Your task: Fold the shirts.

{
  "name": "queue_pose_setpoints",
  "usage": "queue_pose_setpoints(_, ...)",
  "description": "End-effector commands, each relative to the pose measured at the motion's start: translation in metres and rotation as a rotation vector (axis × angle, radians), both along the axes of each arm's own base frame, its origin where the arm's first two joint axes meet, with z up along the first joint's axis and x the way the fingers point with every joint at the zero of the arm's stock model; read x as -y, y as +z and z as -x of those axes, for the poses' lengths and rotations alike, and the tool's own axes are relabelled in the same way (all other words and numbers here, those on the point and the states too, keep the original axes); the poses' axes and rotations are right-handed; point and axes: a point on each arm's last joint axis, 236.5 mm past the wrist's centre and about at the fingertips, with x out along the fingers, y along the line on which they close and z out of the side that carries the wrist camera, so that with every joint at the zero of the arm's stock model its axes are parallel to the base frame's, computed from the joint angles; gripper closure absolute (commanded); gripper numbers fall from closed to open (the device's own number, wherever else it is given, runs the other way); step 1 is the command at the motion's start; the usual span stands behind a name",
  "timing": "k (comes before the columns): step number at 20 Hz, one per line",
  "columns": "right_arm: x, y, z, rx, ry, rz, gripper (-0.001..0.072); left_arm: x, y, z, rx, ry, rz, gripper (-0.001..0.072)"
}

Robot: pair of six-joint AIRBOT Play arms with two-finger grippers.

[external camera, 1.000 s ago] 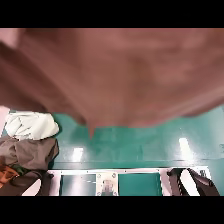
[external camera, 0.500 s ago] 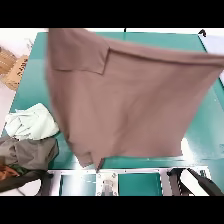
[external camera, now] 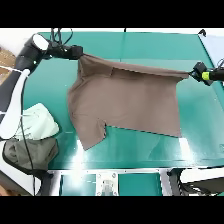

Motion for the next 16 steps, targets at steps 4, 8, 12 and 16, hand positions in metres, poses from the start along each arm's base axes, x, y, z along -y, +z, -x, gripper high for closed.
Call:
queue_pose_setpoints(4, 0.011, 0.011, -0.054, 0.09, 0.011, -0.011, 0.0697, -0.014, 0.001, -0.032, 0.095, 0.108, 0.025, 0.0691)
queue_pose_setpoints(8, 0.001, -0.023, -0.015, -0.101, 0.138, 0.035, 0.0697, -0.025, -0.059, 0.006, -0.114, 0.005, -0.173, 0.0691)
queue_pose_setpoints(12, 0.001, -0.072, 0.037, -0.329, 0.221, 0.079, 0.0697, -0.029, -0.108, 0.05, -0.324, -0.07, -0.239, 0.0691)
queue_pose_setpoints(16, -0.01, -0.105, 0.061, -0.408, 0.228, 0.033, 0.0698, -0.031, -0.148, 0.076, -0.454, -0.093, -0.247, 0.0691)
